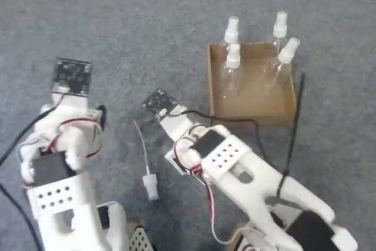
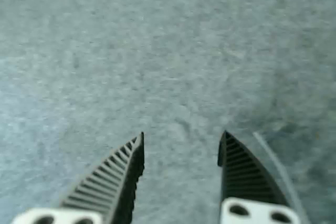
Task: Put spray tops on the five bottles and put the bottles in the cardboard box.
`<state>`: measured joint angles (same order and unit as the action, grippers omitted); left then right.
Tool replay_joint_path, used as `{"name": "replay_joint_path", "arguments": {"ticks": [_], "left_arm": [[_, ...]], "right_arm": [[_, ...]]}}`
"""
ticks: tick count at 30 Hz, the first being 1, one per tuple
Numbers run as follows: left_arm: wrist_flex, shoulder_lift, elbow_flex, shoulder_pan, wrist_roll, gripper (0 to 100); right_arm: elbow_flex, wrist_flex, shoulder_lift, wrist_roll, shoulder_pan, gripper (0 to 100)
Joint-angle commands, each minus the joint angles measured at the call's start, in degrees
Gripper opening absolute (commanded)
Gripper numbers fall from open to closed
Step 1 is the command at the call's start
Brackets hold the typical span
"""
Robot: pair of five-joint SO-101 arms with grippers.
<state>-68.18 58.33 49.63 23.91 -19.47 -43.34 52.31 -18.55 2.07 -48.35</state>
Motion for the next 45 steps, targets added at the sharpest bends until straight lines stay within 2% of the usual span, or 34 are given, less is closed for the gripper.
{"name": "replay_joint_path", "arguments": {"ticks": [1, 8, 16, 29, 34, 39, 45], "left_arm": [[-0.2, -0.6, -1.3, 3.9, -4.1, 21], [-0.6, -0.4, 0.7, 5.8, -8.1, 21], [-0.5, -0.3, 1.8, 5.7, -8.1, 21], [-0.6, -0.3, 1.9, 5.7, -8.1, 21], [-0.6, -0.4, 1.9, 5.6, -8.1, 21], [-1.7, -0.6, 1.9, 5.5, -8.1, 21], [-7.5, -0.3, 1.8, 0.3, -8.1, 21]], "right_arm": [[3.6, -2.8, 3.0, -0.5, -1.6, 22.1], [3.6, -3.6, 7.0, -0.1, -2.5, 22.1], [3.6, -2.5, 6.6, -0.3, -2.2, 21.8], [5.1, 7.0, -2.5, 0.0, -2.2, 21.7], [4.5, 12.4, -6.6, 0.0, 1.6, 21.7], [-0.4, 11.9, -6.9, -0.4, 3.6, 21.7], [-6.5, 6.0, -6.9, -0.5, 3.6, 21.7]]}}
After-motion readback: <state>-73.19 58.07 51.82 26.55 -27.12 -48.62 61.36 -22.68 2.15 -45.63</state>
